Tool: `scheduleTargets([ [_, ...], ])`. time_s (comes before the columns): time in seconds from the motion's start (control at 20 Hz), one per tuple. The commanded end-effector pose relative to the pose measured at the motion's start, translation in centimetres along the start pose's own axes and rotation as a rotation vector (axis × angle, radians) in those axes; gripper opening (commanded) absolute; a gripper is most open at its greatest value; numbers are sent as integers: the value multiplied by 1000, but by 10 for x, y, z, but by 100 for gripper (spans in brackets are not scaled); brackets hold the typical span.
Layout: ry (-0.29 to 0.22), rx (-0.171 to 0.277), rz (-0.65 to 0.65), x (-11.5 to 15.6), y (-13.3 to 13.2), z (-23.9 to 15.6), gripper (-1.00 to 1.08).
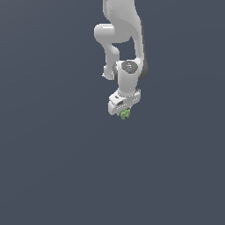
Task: Pick up the object and move it to a goal position.
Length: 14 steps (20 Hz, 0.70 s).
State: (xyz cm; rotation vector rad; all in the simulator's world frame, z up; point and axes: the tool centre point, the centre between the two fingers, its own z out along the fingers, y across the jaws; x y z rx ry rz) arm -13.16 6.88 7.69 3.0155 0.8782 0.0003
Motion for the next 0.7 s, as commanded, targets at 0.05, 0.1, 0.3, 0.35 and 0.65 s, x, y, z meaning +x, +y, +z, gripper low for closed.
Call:
scheduleTargets([
  [0.05, 0, 0, 0, -11, 3, -15, -100],
  [0.1, 0, 0, 0, -14, 4, -18, -100],
  [0.3, 0, 1, 0, -21, 6, -29, -100],
  [0.35, 0, 1, 0, -23, 7, -31, -100],
  [0.65, 0, 1, 0, -25, 8, -36, -100],
])
